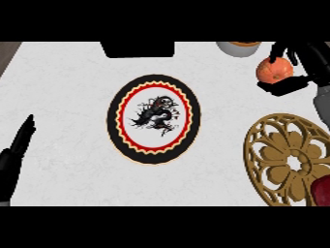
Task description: Pick the squash from the placemat and place it in the plate
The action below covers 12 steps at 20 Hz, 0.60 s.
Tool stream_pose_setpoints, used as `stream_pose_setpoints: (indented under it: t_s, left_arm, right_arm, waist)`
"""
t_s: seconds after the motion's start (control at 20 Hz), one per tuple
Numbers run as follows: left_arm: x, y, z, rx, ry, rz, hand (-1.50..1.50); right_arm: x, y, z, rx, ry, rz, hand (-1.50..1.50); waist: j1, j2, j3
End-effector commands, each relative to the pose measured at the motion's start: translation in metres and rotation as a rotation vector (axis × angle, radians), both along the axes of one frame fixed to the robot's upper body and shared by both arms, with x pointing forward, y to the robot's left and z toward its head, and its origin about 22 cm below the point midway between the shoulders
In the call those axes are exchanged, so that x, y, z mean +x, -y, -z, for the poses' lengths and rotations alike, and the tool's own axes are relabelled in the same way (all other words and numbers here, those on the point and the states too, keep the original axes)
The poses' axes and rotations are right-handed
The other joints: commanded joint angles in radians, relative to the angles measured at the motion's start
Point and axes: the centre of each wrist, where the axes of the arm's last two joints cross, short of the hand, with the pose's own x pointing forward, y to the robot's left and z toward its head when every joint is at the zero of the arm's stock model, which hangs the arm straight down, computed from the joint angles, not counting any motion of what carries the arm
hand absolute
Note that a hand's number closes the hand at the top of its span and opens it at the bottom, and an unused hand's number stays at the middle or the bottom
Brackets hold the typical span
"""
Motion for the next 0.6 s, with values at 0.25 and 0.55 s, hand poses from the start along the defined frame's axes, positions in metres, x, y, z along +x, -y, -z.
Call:
stream_pose_setpoints:
  t_s: [0.25,0.55]
  left_arm:
    - [0.009,0.007,-0.011,0.010,0.004,0.002,0.00]
    - [0.003,0.019,-0.001,0.006,-0.002,0.030,0.00]
  right_arm:
    - [-0.034,-0.086,-0.047,0.079,-0.008,-0.232,1.50]
    - [-0.045,-0.160,-0.058,0.112,-0.086,-0.225,1.50]
  waist:
    - [0.000,0.002,0.000]
    - [0.018,0.007,0.000]
